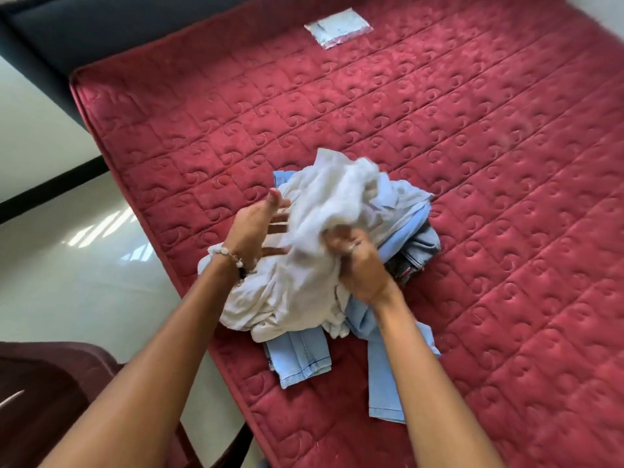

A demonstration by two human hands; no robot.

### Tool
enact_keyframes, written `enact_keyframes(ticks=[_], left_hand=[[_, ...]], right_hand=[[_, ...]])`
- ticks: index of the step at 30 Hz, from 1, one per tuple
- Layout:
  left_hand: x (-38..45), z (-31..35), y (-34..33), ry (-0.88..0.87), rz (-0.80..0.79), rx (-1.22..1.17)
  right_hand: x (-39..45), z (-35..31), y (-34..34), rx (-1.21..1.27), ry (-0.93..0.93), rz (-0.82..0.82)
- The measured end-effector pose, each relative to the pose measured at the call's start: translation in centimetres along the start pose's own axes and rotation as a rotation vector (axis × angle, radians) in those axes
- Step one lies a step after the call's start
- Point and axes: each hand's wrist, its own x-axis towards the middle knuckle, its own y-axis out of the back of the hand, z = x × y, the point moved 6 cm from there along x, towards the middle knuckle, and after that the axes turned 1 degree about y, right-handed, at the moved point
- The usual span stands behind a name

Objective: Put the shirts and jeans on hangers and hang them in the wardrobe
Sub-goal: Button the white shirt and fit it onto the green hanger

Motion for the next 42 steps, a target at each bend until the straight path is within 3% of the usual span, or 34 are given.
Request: enact_keyframes(ticks=[1,3,5,7,9,12,13,14,17,20,24,29,30,34,39,40,42], left_hand=[[-0.6,1.0,-1.2,0.023,-0.121,0.056],[-2.0,1.7,-2.7,-0.022,-0.286,0.456],[-2.8,0.8,-2.7,-0.085,-0.290,0.822],[-4.4,0.1,-2.4,-0.139,-0.262,0.807],[-6.6,0.3,-2.0,-0.130,-0.183,0.574],[-10.3,2.0,-1.0,-0.119,-0.057,0.310],[-11.8,2.8,-1.2,-0.133,-0.086,0.281],[-13.3,3.6,-1.5,-0.137,-0.138,0.279],[-18.0,6.5,-3.3,-0.177,-0.268,0.375],[-23.4,10.1,-4.8,-0.282,-0.285,0.391],[-30.2,13.5,-4.5,-0.421,-0.213,0.233],[-37.7,14.7,-5.2,-0.410,-0.339,-0.061],[-39.1,14.8,-5.6,-0.390,-0.371,-0.101],[-43.6,15.2,-6.9,-0.452,-0.376,-0.127],[-47.5,16.2,-7.7,-0.519,-0.427,-0.144],[-47.8,16.5,-7.4,-0.550,-0.374,-0.085],[-48.4,17.2,-6.6,-0.667,-0.137,0.258]], right_hand=[[-1.4,0.2,-1.9,-0.185,-0.068,-0.163],[-3.9,1.0,-4.9,-0.473,-0.189,-0.424],[-5.5,1.9,-5.8,-0.655,-0.219,-0.551],[-7.2,2.4,-4.7,-0.748,-0.287,-0.564],[-8.2,3.4,-1.3,-0.795,-0.378,-0.404],[-9.8,1.9,5.6,-1.019,-0.202,0.251],[-11.0,0.8,6.6,-1.013,-0.121,0.420],[-11.9,-0.2,6.7,-0.981,-0.035,0.474],[-13.7,-3.7,3.0,-0.987,0.322,0.313],[-16.3,-7.7,-1.8,-1.021,0.605,0.185],[-22.0,-12.7,-5.8,-0.357,0.565,0.057],[-28.9,-15.6,-10.0,-0.376,0.506,-0.358],[-29.8,-15.1,-10.2,-0.419,0.484,-0.378],[-33.5,-14.9,-10.8,-0.517,0.612,-0.211],[-39.8,-20.1,-12.4,-0.138,0.735,0.048],[-41.3,-21.8,-13.0,-0.155,0.775,0.090],[-44.6,-25.2,-15.0,-0.310,0.892,0.148]])
